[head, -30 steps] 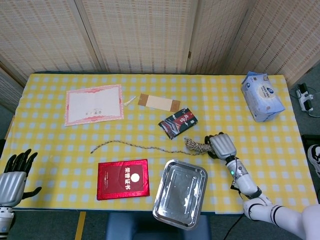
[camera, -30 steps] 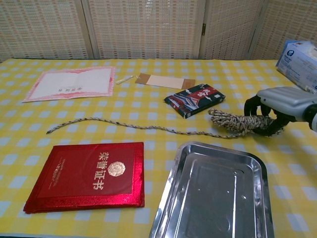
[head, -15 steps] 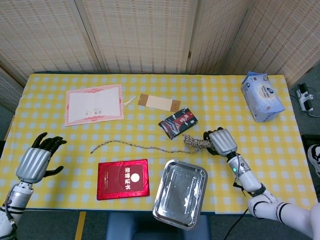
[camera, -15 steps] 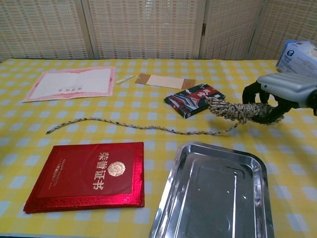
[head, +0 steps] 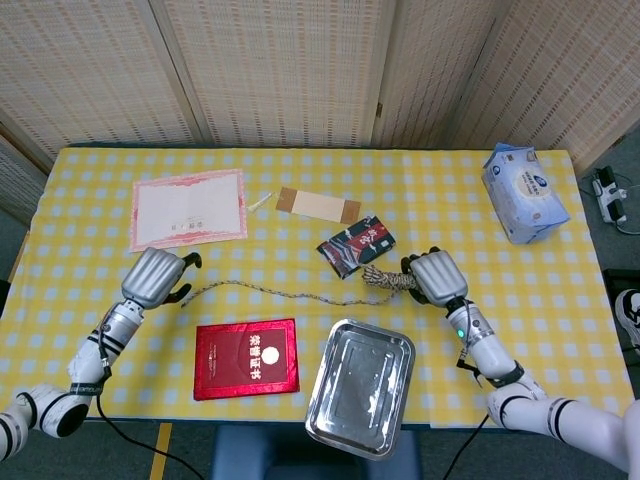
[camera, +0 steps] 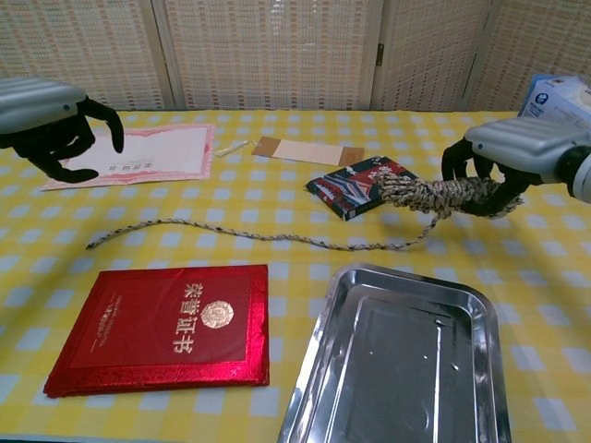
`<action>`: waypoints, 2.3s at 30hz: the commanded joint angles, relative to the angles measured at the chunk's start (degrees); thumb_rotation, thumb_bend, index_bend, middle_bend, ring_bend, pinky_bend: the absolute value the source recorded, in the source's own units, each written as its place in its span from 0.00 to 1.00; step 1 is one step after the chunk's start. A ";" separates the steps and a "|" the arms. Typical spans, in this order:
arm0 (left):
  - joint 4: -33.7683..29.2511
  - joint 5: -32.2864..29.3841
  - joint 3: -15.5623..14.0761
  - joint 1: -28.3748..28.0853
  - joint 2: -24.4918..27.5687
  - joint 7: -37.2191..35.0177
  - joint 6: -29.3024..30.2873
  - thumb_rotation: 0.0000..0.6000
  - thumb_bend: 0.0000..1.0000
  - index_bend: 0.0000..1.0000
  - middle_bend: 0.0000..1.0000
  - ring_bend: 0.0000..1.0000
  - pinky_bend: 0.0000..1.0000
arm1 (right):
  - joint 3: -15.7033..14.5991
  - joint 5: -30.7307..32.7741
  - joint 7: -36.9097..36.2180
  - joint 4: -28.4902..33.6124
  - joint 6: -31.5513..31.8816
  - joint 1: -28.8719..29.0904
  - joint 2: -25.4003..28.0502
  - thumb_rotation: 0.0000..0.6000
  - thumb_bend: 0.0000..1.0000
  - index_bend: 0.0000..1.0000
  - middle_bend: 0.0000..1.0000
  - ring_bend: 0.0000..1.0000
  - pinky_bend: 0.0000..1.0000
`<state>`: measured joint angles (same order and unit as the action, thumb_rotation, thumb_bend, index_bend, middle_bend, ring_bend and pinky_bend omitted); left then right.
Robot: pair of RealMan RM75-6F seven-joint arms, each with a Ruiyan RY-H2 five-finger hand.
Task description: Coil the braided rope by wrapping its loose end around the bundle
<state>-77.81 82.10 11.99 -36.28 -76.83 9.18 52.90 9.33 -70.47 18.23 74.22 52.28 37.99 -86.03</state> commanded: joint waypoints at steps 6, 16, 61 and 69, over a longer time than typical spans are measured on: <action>3.62 -11.18 0.77 -3.26 -5.07 3.28 -6.34 1.00 0.37 0.46 0.90 0.83 0.77 | 1.42 4.76 6.39 3.41 0.77 1.09 0.95 1.00 0.50 0.59 0.57 0.63 0.38; 5.31 -16.78 -0.49 -4.08 -9.26 5.67 -6.48 1.00 0.37 0.47 0.90 0.83 0.77 | 1.50 6.68 7.84 3.87 0.71 2.11 1.02 1.00 0.50 0.60 0.58 0.64 0.39; 19.43 -32.24 -0.24 -8.51 -19.33 10.64 -11.22 1.00 0.44 0.56 0.91 0.84 0.78 | -0.10 8.37 6.59 0.76 0.13 3.44 -0.52 1.00 0.50 0.60 0.58 0.64 0.39; 19.66 -31.73 -0.65 -8.51 -19.45 10.16 -10.95 1.00 0.49 0.61 0.91 0.84 0.78 | -0.19 8.49 6.40 0.75 0.27 3.41 -0.54 1.00 0.50 0.60 0.58 0.64 0.39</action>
<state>-58.17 50.35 11.35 -44.79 -96.28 19.36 41.92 9.14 -61.98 24.64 74.96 52.54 41.42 -86.58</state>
